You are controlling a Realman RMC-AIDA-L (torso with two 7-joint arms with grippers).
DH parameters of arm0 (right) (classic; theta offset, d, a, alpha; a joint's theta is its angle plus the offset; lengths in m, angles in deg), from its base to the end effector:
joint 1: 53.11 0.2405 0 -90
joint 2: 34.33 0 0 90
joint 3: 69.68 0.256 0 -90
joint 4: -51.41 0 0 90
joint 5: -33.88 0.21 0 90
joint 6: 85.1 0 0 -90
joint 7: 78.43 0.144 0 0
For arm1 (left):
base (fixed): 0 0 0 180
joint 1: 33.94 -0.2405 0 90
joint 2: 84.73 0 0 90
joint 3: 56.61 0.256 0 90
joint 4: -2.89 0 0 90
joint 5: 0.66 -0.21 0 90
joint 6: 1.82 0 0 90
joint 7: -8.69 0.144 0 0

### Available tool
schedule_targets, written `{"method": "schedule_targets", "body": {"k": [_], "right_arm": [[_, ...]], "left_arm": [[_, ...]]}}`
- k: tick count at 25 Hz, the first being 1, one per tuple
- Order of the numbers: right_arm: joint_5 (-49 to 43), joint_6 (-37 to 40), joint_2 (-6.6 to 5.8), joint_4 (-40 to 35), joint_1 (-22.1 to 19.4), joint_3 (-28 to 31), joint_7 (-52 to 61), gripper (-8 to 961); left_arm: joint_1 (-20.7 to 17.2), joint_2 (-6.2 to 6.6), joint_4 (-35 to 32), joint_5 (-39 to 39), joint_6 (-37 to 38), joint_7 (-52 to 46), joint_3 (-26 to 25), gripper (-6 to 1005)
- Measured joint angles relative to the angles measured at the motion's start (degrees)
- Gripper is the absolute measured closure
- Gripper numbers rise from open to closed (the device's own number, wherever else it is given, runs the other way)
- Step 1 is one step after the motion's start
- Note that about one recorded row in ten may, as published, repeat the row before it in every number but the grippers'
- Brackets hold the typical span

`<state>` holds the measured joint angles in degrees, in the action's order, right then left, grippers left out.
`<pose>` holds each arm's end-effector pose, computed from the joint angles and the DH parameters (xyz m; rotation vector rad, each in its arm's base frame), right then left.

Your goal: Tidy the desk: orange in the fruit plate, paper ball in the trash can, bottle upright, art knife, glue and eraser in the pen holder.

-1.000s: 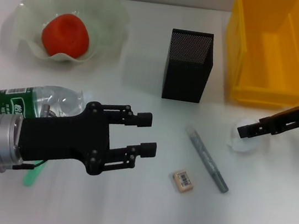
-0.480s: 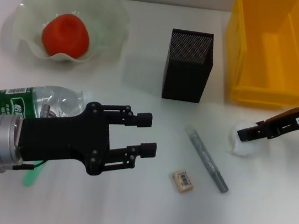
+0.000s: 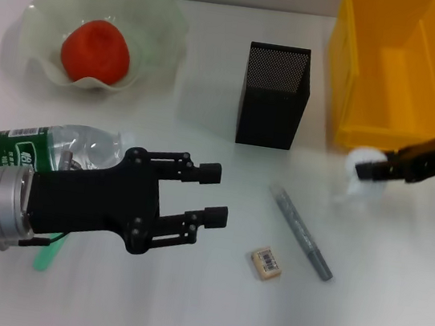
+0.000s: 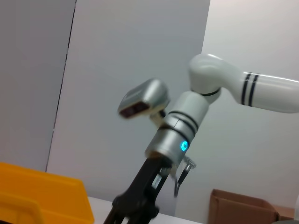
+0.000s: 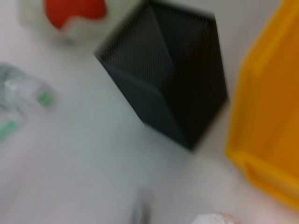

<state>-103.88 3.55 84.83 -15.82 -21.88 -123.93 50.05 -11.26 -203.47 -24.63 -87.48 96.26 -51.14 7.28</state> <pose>0.2366 0.3572 0.0384 -2.5879 1.1174 -0.0107 -0.2451 0.2625 -0.0373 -2.8020 -0.3452 -1.1480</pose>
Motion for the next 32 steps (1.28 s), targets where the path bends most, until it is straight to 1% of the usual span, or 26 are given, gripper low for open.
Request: {"method": "schedule_targets", "body": {"k": [3,5,8,11,14,16,18,20,24,28,32], "right_arm": [[8.58,0.59,-0.03,-6.17,-4.84,0.38,-2.88,475],[14.75,-0.21,-0.03,-8.03,-7.7,1.19,-6.27,476],[25.23,-1.85,-0.01,-6.89,-11.79,4.21,-14.59,476],[33.67,-3.35,0.01,-2.01,-14.09,7.89,-23.68,476],[38.41,-4.47,-0.09,5.41,-13.83,12.4,-33.26,477],[39.05,-5.28,-0.17,9.46,-12.78,14.96,-37.75,477],[38.98,-7.15,-0.22,12.6,-11.64,16.38,-41.4,478],[38.95,-9.8,-0.24,14.7,-10.7,16.46,-44.75,478],[37.16,-14.87,-0.18,16.62,-8.66,15.99,-47.49,479],[33.45,-17.1,-0.16,17.57,-6.46,15.85,-47.96,480],[31.3,-19.0,-0.09,17.87,-5.47,15.49,-48.21,444]], "left_arm": [[0.0,0.01,0.0,0.12,-0.03,0.4,0.0,465],[0.0,0.0,0.0,0.16,-0.18,0.48,0.01,465],[0.0,-0.03,0.0,0.19,-0.55,0.5,0.0,465],[0.0,-0.08,0.0,0.22,-0.62,0.5,0.0,465],[0.21,-0.08,0.01,0.3,-0.75,0.51,0.0,465],[0.72,-0.09,0.41,0.34,-0.95,0.51,0.0,465],[1.18,-0.09,1.0,0.35,-1.11,0.51,0.0,465],[1.88,-0.09,1.76,0.35,-1.41,0.51,0.0,465],[2.41,-0.09,2.13,0.35,-1.68,0.51,0.0,465],[2.6,-0.16,2.17,0.35,-1.85,0.51,0.0,465],[2.65,-0.18,2.26,0.34,-1.85,0.51,0.0,465]]}}
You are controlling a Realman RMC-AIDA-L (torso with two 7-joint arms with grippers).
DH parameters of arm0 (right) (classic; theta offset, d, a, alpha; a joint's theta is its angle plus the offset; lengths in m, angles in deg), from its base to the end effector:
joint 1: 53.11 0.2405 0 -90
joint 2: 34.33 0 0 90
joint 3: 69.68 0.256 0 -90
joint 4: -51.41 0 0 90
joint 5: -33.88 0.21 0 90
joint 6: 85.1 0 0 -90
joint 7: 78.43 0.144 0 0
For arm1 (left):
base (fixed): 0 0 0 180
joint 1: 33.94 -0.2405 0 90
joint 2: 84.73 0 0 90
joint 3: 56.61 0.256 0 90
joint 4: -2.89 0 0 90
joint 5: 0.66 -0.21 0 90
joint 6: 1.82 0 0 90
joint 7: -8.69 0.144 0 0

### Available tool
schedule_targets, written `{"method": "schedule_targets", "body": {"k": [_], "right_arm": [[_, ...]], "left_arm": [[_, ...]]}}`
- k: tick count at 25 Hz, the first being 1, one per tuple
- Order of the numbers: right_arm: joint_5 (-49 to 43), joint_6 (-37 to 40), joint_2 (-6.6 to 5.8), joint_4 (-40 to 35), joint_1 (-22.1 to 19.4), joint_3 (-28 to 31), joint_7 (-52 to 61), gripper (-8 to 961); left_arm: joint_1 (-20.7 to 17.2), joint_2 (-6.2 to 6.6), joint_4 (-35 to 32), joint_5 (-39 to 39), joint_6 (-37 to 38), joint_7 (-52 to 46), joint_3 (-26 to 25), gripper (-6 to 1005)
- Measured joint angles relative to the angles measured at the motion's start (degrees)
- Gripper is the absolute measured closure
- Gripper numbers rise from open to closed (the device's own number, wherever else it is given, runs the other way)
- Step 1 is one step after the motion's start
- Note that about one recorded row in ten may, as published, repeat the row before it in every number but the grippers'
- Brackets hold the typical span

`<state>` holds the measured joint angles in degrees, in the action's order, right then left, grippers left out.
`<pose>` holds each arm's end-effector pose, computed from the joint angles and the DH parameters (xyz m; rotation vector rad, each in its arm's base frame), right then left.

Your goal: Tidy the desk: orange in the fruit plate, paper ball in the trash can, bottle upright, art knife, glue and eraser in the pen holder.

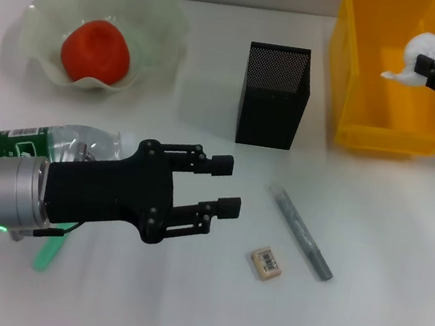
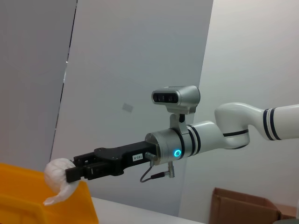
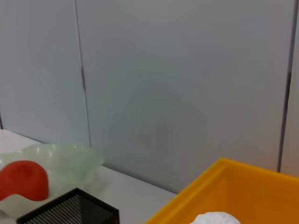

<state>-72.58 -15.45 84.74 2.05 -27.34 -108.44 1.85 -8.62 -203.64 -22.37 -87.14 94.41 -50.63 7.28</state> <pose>0.2902 0.3721 0.0664 -2.2510 0.5776 0.5471 -0.2383 0.2726 -0.0437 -2.8041 -0.3434 -1.1389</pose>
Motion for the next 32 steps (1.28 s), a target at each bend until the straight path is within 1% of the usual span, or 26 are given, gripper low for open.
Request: {"method": "schedule_targets", "body": {"k": [7,12,17,19,24,27,32], "right_arm": [[0.03,-1.54,0.04,-0.03,0.2,-0.87,-0.05,382],[0.45,-1.54,0.03,-0.23,0.23,-0.93,-0.08,301],[0.75,-0.65,0.15,-0.35,-0.18,-0.87,-0.09,301],[1.34,1.76,0.25,-0.69,-0.83,-0.82,-0.16,301],[6.74,14.42,0.32,0.95,-3.76,-0.82,-6.99,301],[9.55,20.97,0.35,3.16,-5.8,-0.76,-10.19,301],[9.81,29.24,0.2,9.07,-8.4,-0.64,-16.73,301]], "left_arm": [[-0.13,0.0,0.06,0.0,-0.14,0.0,-0.02,464],[0.08,0.0,0.54,0.0,-0.17,0.0,-0.28,464],[0.09,0.0,0.57,0.0,-0.17,0.0,-0.43,464],[0.09,0.0,0.57,0.0,-0.17,0.0,-0.44,464],[0.09,0.01,0.56,0.02,-0.22,0.0,-0.55,464],[0.13,0.0,0.55,0.36,-0.25,0.0,-0.55,464],[0.11,0.01,0.55,1.03,-0.27,0.0,-0.54,464]]}}
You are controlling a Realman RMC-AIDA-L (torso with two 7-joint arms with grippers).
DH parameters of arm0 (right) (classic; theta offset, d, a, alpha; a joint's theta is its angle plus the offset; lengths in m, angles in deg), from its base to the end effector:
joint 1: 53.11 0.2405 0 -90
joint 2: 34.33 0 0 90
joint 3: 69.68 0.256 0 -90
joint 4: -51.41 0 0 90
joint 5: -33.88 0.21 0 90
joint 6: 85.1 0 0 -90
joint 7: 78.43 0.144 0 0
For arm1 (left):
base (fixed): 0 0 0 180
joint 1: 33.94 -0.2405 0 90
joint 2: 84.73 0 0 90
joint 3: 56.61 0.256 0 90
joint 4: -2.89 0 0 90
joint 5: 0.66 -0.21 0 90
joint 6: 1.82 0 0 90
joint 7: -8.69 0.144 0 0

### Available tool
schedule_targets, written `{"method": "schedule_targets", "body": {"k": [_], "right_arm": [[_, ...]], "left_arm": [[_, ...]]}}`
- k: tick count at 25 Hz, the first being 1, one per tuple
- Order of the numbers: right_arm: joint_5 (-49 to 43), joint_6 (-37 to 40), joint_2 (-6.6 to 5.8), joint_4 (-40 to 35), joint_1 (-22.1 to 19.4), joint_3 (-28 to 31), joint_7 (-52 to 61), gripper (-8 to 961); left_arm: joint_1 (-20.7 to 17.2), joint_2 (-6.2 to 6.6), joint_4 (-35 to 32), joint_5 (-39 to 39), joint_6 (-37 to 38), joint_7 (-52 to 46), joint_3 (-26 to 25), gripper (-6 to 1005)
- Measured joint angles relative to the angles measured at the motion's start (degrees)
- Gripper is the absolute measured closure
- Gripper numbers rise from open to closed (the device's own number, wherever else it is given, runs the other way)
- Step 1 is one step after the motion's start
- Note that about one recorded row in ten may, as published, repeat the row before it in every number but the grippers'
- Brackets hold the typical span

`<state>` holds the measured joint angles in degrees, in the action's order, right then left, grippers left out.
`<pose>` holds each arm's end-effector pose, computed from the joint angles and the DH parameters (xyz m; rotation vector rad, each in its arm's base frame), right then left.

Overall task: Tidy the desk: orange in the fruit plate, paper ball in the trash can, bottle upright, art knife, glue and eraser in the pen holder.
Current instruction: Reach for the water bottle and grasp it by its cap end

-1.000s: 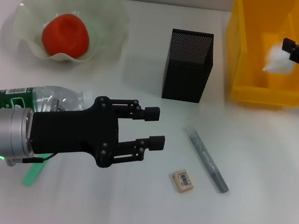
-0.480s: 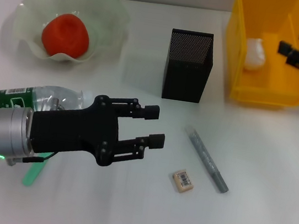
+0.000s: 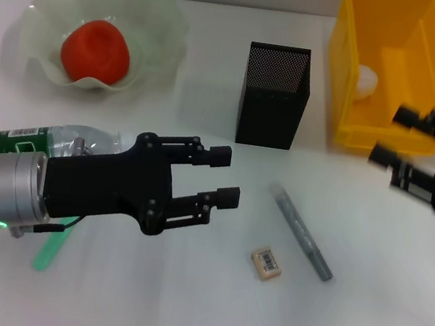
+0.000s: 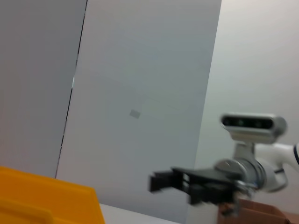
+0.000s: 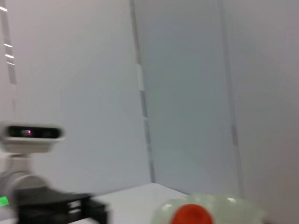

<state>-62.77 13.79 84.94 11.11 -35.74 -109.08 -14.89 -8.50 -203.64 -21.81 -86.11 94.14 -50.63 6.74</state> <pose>0.2854 0.2761 0.0353 -2.4855 0.3516 0.9870 -0.2382 0.2751 -0.0423 -2.7746 -0.3587 -1.1552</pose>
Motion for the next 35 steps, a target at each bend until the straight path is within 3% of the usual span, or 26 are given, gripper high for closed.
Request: {"method": "schedule_targets", "body": {"k": [5,10,21,26,35], "right_arm": [[-0.39,5.02,-0.03,9.17,-2.01,0.25,-8.92,300],[-0.39,3.19,-0.02,15.09,-2.39,0.42,-13.08,300],[-0.37,1.98,0.02,18.24,-2.27,0.21,-13.37,300],[-0.37,1.18,-0.06,20.24,-2.26,0.38,-13.39,301],[-0.38,-0.55,-0.01,22.45,-1.48,-0.15,-13.42,301]], "left_arm": [[0.16,0.03,-0.17,1.08,-0.08,0.0,0.01,464],[0.34,-0.06,-0.03,2.03,-0.94,0.0,-0.69,464],[0.42,-0.18,0.09,3.08,-1.74,0.03,-0.72,463],[-0.48,0.23,0.16,8.2,-1.96,-1.74,-2.25,463],[-2.61,0.91,-12.07,8.33,-12.9,-17.23,-2.2,463]]}}
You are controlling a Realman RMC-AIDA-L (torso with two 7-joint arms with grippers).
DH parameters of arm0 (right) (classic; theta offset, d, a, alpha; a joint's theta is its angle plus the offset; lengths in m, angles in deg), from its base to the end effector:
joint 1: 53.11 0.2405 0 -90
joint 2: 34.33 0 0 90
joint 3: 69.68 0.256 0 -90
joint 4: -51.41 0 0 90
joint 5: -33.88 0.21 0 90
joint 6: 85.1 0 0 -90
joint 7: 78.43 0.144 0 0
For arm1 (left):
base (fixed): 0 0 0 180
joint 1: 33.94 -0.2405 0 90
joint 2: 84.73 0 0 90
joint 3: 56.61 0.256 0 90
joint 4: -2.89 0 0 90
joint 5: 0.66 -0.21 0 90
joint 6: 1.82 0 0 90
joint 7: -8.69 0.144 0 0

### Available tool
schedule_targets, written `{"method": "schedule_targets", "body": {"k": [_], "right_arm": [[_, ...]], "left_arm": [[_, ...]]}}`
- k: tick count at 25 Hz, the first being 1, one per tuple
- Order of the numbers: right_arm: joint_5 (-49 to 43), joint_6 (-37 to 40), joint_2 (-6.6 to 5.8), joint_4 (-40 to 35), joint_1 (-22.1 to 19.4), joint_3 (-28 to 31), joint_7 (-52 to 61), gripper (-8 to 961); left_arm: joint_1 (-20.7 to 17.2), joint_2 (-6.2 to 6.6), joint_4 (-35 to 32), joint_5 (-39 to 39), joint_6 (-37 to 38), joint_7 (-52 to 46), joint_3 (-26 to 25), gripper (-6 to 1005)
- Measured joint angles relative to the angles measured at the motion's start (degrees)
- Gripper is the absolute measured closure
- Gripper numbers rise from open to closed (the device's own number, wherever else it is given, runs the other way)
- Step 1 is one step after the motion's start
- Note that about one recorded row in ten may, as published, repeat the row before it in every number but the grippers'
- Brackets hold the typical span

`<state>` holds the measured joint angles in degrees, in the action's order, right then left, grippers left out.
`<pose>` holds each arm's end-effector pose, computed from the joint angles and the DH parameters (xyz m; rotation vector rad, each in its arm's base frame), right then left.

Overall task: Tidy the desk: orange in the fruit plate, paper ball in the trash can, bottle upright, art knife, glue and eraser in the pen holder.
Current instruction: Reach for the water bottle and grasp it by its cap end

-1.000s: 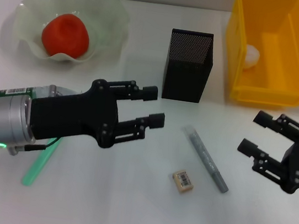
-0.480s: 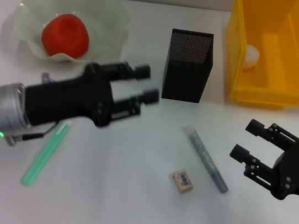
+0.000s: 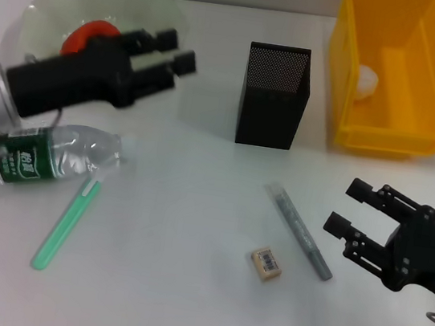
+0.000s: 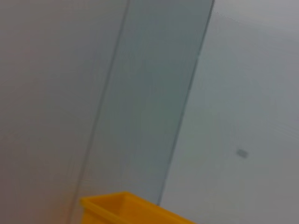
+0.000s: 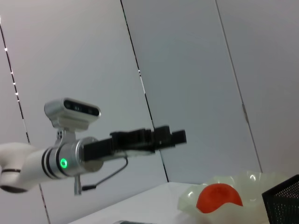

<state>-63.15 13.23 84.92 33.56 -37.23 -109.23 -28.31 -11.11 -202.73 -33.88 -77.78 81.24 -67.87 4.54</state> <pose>0.3060 0.2278 -0.0259 -2.4415 0.5548 1.1125 -0.2410 0.3280 0.0049 -2.4707 -0.6287 -1.1152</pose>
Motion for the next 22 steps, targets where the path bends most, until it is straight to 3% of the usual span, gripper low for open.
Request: {"method": "schedule_targets", "body": {"k": [3,5,6,7,10,12,15,17,18,19,22], "right_arm": [[-0.04,-0.1,0.01,0.03,0.07,-0.01,-0.01,301],[-0.07,-0.1,0.03,0.06,0.09,0.0,-0.02,300],[-0.08,-0.1,0.06,0.08,0.1,-0.01,-0.02,300],[-0.09,-0.11,0.09,0.24,0.12,-0.01,-0.02,300],[-0.09,-0.15,0.1,0.63,0.29,-0.01,-0.03,300],[-0.1,-0.42,0.09,1.09,0.66,0.0,-0.03,300],[-0.09,-0.89,0.1,1.18,0.8,0.0,-0.03,300],[-0.1,-1.5,0.14,1.6,1.18,0.0,-0.03,300],[-0.1,-1.5,0.14,1.6,1.18,0.0,-0.03,300],[-0.09,-1.66,0.13,1.8,1.31,0.01,-0.03,300],[-0.09,-1.73,0.08,1.86,1.31,0.28,-0.03,301]], "left_arm": [[-1.59,-0.05,-5.31,-0.6,-0.78,-2.6,0.2,463],[-3.05,-0.08,-14.43,-4.89,-2.49,-9.25,0.1,463],[-3.05,-0.08,-14.43,-4.89,-2.49,-9.25,0.1,463],[-2.72,0.78,-25.14,-15.63,-3.02,-21.57,-0.03,463],[-1.9,1.49,-29.65,-20.81,-2.3,-27.1,-0.06,466],[-0.78,2.02,-38.47,-30.15,-0.69,-34.21,-0.13,468],[-0.6,1.85,-41.08,-33.09,-0.26,-35.41,-0.05,467],[0.57,0.39,-47.01,-42.81,1.38,-37.15,0.47,467],[0.57,0.39,-47.01,-42.81,1.38,-37.15,0.47,467],[1.29,-0.3,-48.6,-46.74,2.08,-37.4,1.33,466],[1.72,-0.3,-49.3,-49.78,2.52,-37.51,6.14,465]]}}
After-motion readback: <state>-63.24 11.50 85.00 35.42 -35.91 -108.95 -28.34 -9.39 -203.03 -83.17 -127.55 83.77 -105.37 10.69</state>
